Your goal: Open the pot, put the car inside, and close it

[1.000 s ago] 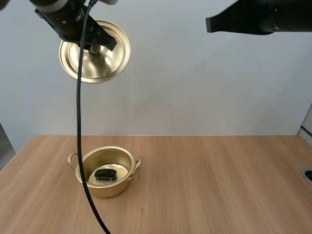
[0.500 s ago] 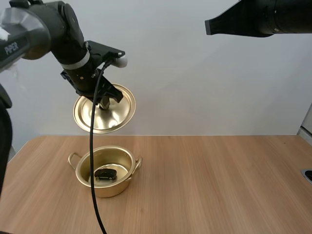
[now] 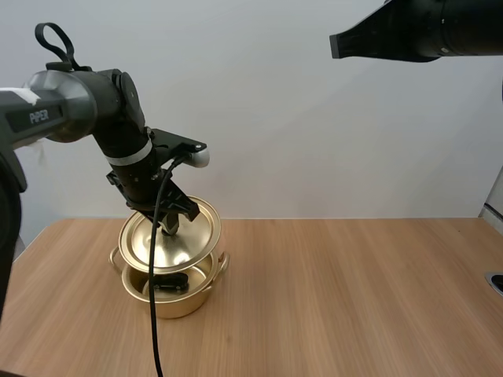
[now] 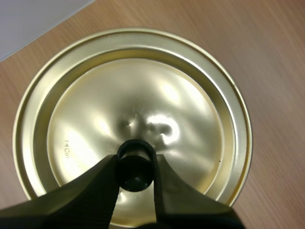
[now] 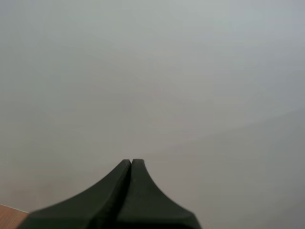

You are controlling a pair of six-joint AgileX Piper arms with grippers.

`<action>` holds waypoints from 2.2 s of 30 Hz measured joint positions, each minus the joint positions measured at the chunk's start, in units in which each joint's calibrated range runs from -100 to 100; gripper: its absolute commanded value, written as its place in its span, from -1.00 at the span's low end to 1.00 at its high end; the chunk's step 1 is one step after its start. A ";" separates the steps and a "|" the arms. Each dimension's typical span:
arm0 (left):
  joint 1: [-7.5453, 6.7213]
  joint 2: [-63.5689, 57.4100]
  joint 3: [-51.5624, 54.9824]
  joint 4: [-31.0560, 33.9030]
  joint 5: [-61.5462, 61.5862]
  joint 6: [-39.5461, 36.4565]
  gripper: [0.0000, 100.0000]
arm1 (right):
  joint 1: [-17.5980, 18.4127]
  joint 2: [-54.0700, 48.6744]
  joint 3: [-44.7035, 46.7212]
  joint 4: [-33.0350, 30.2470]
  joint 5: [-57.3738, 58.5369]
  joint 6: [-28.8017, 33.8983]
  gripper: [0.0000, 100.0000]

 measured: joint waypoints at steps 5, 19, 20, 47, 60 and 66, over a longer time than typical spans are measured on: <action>0.00 0.12 2.37 0.00 0.17 0.09 -1.00 | 0.00 0.00 0.00 0.00 1.20 0.00 -1.00; 0.00 3.76 3.84 0.39 0.17 0.09 -0.99 | 0.00 0.00 0.00 1.09 5.20 0.00 -1.00; 0.00 3.77 3.84 0.39 0.17 0.09 -0.98 | 0.00 0.00 0.00 1.09 5.20 0.00 -1.00; 0.00 8.07 4.66 3.05 0.22 -1.99 -0.18 | 0.00 0.00 0.00 1.22 5.20 0.00 -1.00; 0.00 8.07 4.77 3.05 0.22 -2.55 0.32 | 0.00 0.00 0.00 1.22 5.20 -0.11 -1.00; 0.00 8.07 4.77 3.05 0.22 -2.61 0.94 | 0.00 0.00 0.00 1.22 5.20 -0.11 -1.00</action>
